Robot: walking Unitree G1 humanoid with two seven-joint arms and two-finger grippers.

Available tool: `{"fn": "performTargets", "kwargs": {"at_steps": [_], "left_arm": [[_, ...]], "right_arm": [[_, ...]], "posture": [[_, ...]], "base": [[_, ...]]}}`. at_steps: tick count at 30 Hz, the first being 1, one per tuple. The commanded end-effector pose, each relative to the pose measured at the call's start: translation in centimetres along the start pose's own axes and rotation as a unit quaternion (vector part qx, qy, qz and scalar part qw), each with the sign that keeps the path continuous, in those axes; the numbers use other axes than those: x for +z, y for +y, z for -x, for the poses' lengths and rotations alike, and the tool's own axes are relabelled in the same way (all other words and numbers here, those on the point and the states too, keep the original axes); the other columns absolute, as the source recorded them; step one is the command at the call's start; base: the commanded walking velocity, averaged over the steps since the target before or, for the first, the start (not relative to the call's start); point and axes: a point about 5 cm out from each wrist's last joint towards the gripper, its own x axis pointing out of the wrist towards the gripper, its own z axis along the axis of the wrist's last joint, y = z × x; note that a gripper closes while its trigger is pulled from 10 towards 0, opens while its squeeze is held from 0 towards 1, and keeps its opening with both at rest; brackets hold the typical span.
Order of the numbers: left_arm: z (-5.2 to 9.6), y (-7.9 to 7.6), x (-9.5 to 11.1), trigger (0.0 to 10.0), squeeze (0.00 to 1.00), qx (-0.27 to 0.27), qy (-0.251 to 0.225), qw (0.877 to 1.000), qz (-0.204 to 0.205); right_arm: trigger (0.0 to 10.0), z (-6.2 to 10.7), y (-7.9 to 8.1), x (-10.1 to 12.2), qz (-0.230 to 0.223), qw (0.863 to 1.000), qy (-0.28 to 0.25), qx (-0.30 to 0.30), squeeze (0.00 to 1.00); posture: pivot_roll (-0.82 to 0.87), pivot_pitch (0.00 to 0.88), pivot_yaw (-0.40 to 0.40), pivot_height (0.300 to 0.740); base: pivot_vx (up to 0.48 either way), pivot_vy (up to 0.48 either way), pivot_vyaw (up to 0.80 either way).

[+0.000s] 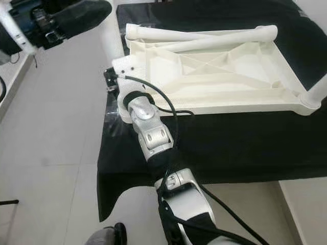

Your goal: Building children table

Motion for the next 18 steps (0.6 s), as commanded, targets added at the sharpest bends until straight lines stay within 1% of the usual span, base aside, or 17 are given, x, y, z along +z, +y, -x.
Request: {"fn": "performTargets", "kwargs": {"at_steps": [1, 2, 6, 9, 13, 14, 16, 17, 18], "left_arm": [[-0.4, 0.3, 0.3, 10.0, 0.0, 0.009, 0.001, 1.0, -0.017], [-0.7, 0.7, 0.3, 10.0, 0.0, 0.015, 0.005, 1.0, -0.021], [-1.1, 1.1, 0.3, 10.0, 0.0, 0.012, 0.011, 1.0, -0.023], [-1.4, 1.0, 0.2, 10.0, 0.0, -0.001, 0.015, 1.0, -0.02], [-1.7, 0.6, -0.1, 10.0, 0.0, -0.014, 0.025, 0.999, -0.025], [-1.7, 0.6, -0.1, 3.9, 0.0, -0.014, 0.023, 0.999, -0.03], [-1.8, 0.7, -0.1, 3.9, 0.0, -0.014, 0.02, 0.999, -0.032], [-2.0, 0.7, 0.2, 0.0, 0.0, -0.018, 0.015, 0.999, -0.043], [-2.0, 0.7, 0.2, 0.0, 0.0, -0.018, 0.015, 0.999, -0.043]], "right_arm": [[10.0, 1.7, 1.7, -7.4, -0.055, 0.985, 0.161, 0.016, 0.0], [10.0, 1.7, 1.6, -7.4, -0.055, 0.985, 0.16, 0.016, 0.0], [10.0, 1.7, 1.5, -7.3, -0.055, 0.986, 0.159, 0.014, 0.0], [10.0, 1.7, 1.4, -7.3, -0.055, 0.986, 0.158, 0.012, 0.0], [10.0, 1.8, 1.3, -7.3, -0.055, 0.986, 0.159, 0.009, 0.0], [10.0, 1.8, 1.2, -7.3, -0.055, 0.986, 0.159, 0.009, 0.0], [10.0, 1.8, 1.2, -7.3, -0.055, 0.986, 0.158, 0.009, 0.0], [10.0, 1.7, 1.2, -7.2, -0.055, 0.986, 0.157, 0.008, 0.0], [10.0, 1.7, 1.2, -7.2, -0.055, 0.986, 0.157, 0.008, 0.0]], "posture": [[0.08, 0.268, 0.045, 0.74], [0.08, 0.269, 0.046, 0.74], [0.07, 0.267, 0.047, 0.74], [0.07, 0.268, 0.05, 0.74], [0.06, 0.272, 0.047, 0.74], [0.06, 0.274, 0.047, 0.74], [0.06, 0.276, 0.048, 0.74], [0.05, 0.277, 0.047, 0.74], [0.05, 0.277, 0.047, 0.74]], "base": [[0.0, 0.0, 0.0], [0.0, 0.0, 0.0], [0.0, 0.0, 0.0], [0.0, 0.0, 0.0], [0.0, 0.0, 0.0], [0.0, 0.0, 0.0], [0.0, 0.0, 0.0], [0.0, 0.0, 0.0], [0.0, 0.0, 0.0]]}}
